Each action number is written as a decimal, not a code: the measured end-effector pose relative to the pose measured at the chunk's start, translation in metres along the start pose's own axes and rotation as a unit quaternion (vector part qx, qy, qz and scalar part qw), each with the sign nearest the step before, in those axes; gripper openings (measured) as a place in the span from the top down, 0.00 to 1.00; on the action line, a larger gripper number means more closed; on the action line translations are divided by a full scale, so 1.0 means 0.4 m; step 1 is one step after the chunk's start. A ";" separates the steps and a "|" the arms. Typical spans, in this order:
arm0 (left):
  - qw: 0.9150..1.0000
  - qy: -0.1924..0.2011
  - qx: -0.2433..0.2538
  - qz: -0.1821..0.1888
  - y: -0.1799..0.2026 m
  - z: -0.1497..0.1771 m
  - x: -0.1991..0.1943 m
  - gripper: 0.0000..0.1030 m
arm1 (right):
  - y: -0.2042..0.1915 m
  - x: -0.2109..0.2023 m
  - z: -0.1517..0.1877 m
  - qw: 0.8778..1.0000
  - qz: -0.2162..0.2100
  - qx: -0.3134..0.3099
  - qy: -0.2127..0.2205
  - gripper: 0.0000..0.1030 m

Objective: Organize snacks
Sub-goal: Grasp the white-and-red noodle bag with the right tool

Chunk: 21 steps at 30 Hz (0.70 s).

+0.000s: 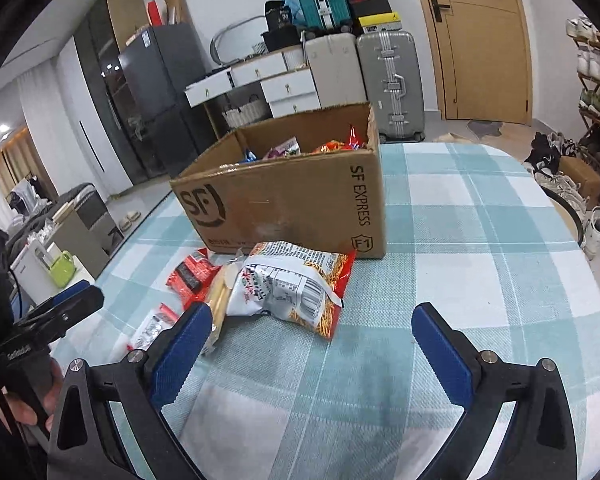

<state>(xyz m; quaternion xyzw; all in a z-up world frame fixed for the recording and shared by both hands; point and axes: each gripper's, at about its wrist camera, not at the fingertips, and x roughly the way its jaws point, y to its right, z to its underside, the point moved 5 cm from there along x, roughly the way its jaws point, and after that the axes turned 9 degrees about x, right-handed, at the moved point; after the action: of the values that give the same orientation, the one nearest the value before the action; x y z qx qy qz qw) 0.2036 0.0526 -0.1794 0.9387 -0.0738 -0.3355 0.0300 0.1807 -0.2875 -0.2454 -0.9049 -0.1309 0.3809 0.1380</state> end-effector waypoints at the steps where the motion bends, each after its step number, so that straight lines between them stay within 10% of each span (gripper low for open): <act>1: 1.000 -0.004 0.000 0.005 0.000 0.003 0.007 0.00 | -0.001 0.013 -0.006 1.000 0.004 -0.003 -0.002 0.01; 21: 0.999 -0.025 -0.018 0.045 0.004 0.027 0.057 0.01 | -0.067 0.236 -0.050 0.996 0.028 -0.029 -0.078 0.11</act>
<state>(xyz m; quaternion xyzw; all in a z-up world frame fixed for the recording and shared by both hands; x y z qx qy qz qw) 0.2141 0.0474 -0.2018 0.9251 -0.1108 -0.3582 0.0602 0.2553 -0.2333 -0.2843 -0.8794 -0.1273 0.4498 0.0902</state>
